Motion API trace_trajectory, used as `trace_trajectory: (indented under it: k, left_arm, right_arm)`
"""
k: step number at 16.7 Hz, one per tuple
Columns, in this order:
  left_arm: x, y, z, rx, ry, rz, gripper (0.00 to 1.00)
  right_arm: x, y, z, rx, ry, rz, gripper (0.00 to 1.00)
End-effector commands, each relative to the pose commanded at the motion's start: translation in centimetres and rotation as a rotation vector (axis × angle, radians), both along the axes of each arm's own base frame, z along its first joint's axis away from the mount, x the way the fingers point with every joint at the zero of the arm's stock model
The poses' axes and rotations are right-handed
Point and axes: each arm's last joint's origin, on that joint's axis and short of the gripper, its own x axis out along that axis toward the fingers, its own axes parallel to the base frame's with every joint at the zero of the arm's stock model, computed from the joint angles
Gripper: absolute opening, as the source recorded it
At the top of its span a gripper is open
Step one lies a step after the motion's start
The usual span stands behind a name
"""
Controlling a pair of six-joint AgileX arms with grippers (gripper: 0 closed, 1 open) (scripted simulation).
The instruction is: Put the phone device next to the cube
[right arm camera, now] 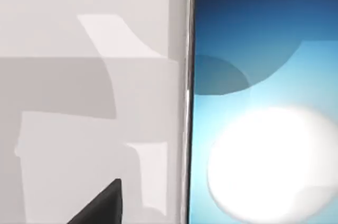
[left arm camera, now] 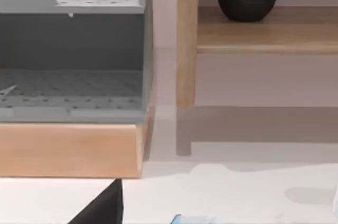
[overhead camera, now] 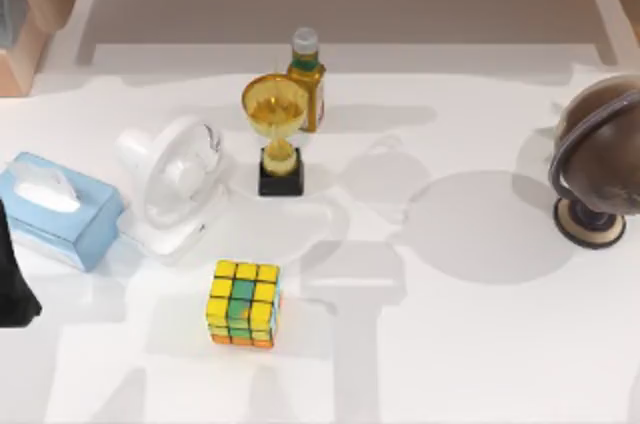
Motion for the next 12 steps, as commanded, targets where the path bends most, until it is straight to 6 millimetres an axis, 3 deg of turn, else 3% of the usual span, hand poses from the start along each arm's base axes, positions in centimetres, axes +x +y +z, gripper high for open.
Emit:
trace_trajectory:
  k: [8,12]
  left_arm:
    - [0.0,0.0,0.0,0.0,0.0,0.0,1.0]
    - [0.0,0.0,0.0,0.0,0.0,0.0,1.0]
  right_arm:
    - [0.1,-0.4,-0.3,0.024,0.031,-0.008,1.0]
    - [0.2,-0.6,-2.3,0.021,0.028,-0.01,1.0]
